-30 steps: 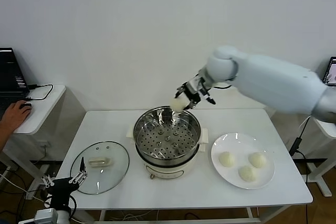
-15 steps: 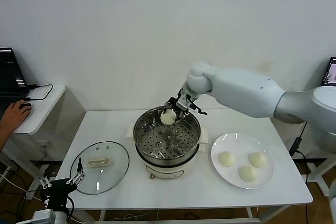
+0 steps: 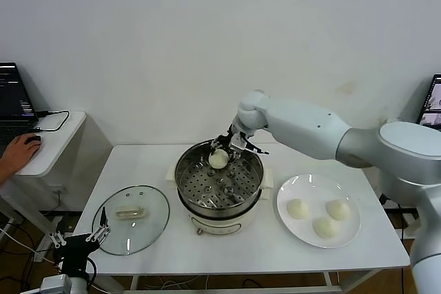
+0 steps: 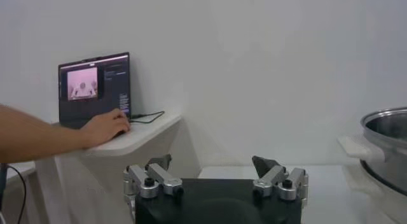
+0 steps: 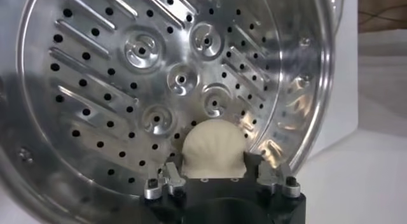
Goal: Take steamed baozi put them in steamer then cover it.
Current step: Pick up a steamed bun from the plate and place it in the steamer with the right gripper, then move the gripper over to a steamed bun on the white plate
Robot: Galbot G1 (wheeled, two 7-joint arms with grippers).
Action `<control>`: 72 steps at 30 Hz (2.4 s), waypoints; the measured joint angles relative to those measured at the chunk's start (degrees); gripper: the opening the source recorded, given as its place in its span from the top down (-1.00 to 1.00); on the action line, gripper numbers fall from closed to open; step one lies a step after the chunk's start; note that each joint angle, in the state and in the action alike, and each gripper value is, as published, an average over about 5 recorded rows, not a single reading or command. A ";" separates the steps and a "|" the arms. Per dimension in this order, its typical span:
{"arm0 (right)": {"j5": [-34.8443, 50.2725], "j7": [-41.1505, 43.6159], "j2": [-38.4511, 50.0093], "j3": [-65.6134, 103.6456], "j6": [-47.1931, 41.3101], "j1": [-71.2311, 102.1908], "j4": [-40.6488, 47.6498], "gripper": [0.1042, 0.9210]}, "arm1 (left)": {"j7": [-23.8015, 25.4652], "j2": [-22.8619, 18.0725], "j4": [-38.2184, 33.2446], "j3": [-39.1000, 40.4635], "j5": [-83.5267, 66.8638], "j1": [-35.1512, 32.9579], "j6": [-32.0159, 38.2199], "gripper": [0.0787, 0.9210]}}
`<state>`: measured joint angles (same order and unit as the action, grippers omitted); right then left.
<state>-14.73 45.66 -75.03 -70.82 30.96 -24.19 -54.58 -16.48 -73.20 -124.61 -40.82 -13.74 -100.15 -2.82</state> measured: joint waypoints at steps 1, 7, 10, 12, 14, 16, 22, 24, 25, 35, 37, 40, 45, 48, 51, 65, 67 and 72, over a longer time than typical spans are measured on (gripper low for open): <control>0.09 0.04 0.01 0.03 0.04 -0.11 -0.01 -0.72 | 0.00 -0.01 -0.03 -0.01 0.00 -0.04 0.00 -0.77; 4.23 2.41 1.78 -0.56 -3.40 -3.06 -3.18 -0.76 | 0.00 0.29 -0.54 -0.45 -0.18 -0.19 -0.09 -0.77; 8.22 4.62 4.30 -1.12 -8.35 -5.77 -7.09 -0.76 | 0.01 0.62 -0.90 -0.52 -0.38 -0.30 -0.20 -0.77; 11.04 6.09 6.61 -1.51 -12.39 -7.79 -10.20 -0.76 | 0.03 0.86 -1.12 -0.42 -0.44 -0.26 -0.25 -0.77; 13.80 7.35 9.32 -1.89 -16.75 -9.86 -13.54 -0.76 | 0.05 1.12 -1.23 -0.18 -0.46 -0.14 -0.28 -0.77; 16.33 8.30 12.30 -2.28 -21.07 -11.84 -16.94 -0.76 | 0.07 1.42 -1.23 0.10 -0.47 -0.01 -0.29 -0.77; 21.55 10.00 23.07 -3.90 -32.41 -16.21 -27.05 -0.76 | 0.11 2.25 -1.57 0.92 -0.50 0.17 -0.32 -0.77; 22.35 10.33 27.00 -4.50 -35.37 -16.88 -30.09 -0.76 | 0.11 2.44 -1.84 1.18 -0.51 0.14 -0.33 -0.77; 22.60 10.50 28.93 -4.80 -36.65 -17.10 -31.52 -0.76 | 0.12 2.53 -1.95 1.32 -0.50 0.12 -0.33 -0.77; 22.05 11.45 43.38 -5.77 -43.45 -15.12 -40.32 -0.76 | 0.06 2.58 -2.07 1.96 -0.42 -0.18 -0.19 -0.77; 21.43 11.38 45.17 -4.96 -44.02 -13.32 -40.95 -0.76 | 0.04 2.40 -2.17 1.98 -0.40 -0.28 -0.18 -0.77; 20.26 11.11 47.04 -2.75 -44.66 -9.49 -41.35 -0.76 | 0.02 2.15 -2.23 2.01 -0.32 -0.38 -0.16 -0.77; 17.91 10.47 48.45 2.56 -45.15 -1.63 -40.68 -0.76 | -0.01 1.98 -2.33 1.85 -0.23 -0.26 -0.18 -0.77; 16.38 9.96 48.42 5.92 -45.11 3.10 -39.63 -0.76 | -0.03 1.83 -2.34 1.72 -0.17 -0.28 -0.21 -0.77; 14.92 9.50 47.96 9.02 -44.98 7.51 -38.36 -0.76 | -0.05 1.58 -2.17 1.67 -0.04 -0.47 -0.19 -0.77; 10.48 8.52 42.67 17.22 -44.35 21.29 -31.70 -0.76 | -0.06 0.95 -0.91 0.92 0.03 -0.84 -0.09 -0.77; 10.03 8.33 41.72 17.75 -44.24 22.25 -30.71 -0.76 | -0.05 0.85 -0.64 0.96 0.03 -0.78 -0.07 -0.77; 9.26 8.11 39.32 18.70 -44.18 23.91 -28.31 -0.76 | -0.01 0.78 -0.22 1.15 0.05 -0.54 -0.06 -0.77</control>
<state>-5.46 53.78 -35.71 -52.12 -13.22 -0.28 -82.88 -16.49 -72.41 -124.83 -39.67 -13.69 -100.69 -2.87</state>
